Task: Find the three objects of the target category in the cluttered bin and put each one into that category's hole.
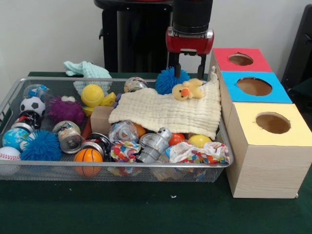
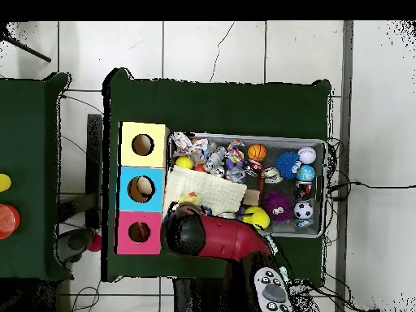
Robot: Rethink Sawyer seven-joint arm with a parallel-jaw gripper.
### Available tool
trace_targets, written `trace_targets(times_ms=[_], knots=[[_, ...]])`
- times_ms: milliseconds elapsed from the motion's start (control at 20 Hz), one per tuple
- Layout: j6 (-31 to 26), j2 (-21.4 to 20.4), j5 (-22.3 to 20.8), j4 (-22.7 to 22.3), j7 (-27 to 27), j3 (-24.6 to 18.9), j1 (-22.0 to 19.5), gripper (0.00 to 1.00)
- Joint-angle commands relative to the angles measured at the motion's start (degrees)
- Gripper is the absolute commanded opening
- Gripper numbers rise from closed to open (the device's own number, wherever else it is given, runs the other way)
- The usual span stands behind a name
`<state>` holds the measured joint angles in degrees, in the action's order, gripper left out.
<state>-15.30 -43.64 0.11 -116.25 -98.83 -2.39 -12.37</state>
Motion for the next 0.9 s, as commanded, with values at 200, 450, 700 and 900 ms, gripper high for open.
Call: trace_targets(times_ms=[200, 450, 700, 900], knots=[[4.70, 0.03, 0.76, 3.53, -8.68, -2.94, -0.46, 1.00], [4.55, -0.14, 0.76, 3.70, -8.44, -2.98, -0.57, 1.00], [4.64, 0.02, 0.28, 4.15, -7.69, -3.28, -1.04, 1.00], [5.10, -0.10, -0.01, 4.39, -7.64, -2.99, -0.82, 1.00]])
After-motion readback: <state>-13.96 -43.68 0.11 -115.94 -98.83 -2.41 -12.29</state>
